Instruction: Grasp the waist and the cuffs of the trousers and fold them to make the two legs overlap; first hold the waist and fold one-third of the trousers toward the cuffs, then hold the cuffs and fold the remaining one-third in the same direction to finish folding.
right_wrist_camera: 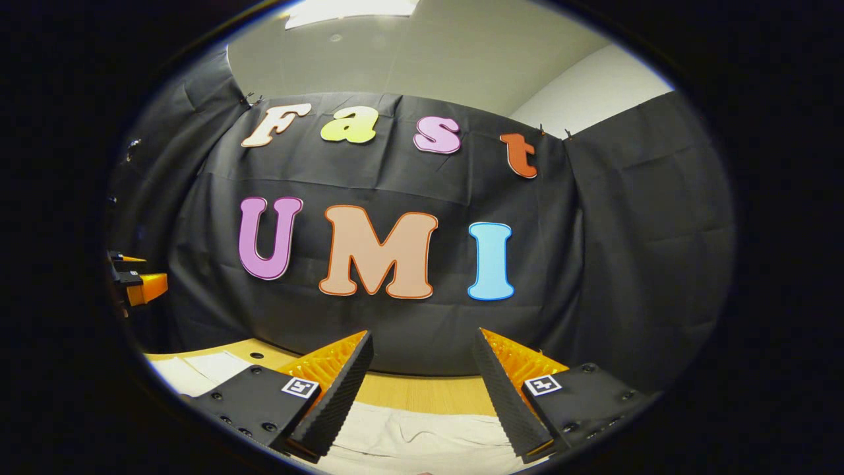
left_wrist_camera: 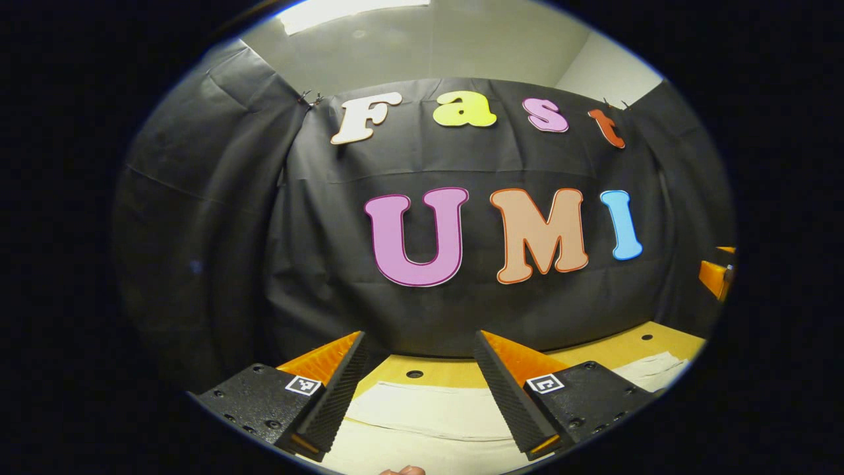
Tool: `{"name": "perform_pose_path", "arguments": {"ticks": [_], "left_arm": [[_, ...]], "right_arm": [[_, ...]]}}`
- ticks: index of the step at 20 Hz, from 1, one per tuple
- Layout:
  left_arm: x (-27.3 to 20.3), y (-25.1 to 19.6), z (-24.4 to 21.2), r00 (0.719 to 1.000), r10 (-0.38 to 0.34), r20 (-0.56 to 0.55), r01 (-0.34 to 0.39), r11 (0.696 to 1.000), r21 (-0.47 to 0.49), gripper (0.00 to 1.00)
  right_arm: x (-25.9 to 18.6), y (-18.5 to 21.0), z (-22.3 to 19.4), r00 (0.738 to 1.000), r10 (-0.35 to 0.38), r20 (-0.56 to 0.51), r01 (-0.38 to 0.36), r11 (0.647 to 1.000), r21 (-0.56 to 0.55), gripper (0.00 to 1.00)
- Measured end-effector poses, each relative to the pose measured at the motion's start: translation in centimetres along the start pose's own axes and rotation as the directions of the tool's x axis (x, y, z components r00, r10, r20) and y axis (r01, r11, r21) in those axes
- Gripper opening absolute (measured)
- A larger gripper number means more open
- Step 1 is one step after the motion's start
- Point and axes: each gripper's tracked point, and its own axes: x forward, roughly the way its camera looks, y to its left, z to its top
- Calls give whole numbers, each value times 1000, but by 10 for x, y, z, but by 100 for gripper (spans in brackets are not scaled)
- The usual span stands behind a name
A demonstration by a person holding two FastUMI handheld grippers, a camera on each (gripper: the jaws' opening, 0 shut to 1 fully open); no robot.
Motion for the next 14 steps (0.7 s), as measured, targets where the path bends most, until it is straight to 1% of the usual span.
{"name": "perform_pose_path", "arguments": {"ticks": [4, 6, 9, 11, 14], "left_arm": [[4, -10, 4, 1000, -17, -2, 17, 1000, 9, 97], [4, -16, 12, 1000, -27, 15, 27, 1000, 13, 96], [6, -24, 15, 999, -42, 22, 42, 999, 8, 96], [6, -30, 11, 999, -48, 12, 48, 999, 1, 96], [7, -36, 4, 999, -53, -13, 53, 999, -8, 96]], "right_arm": [[4, -13, 0, 1000, -6, 0, 6, 999, -31, 97], [5, -22, 0, 1000, -8, 4, 8, 998, -57, 97], [2, -41, -8, 1000, -8, -5, 7, 987, -160, 97], [-4, -54, -15, 1000, -2, -12, -1, 962, -272, 97], [-18, -70, -33, 998, 31, -47, -48, 902, -428, 98]]}}
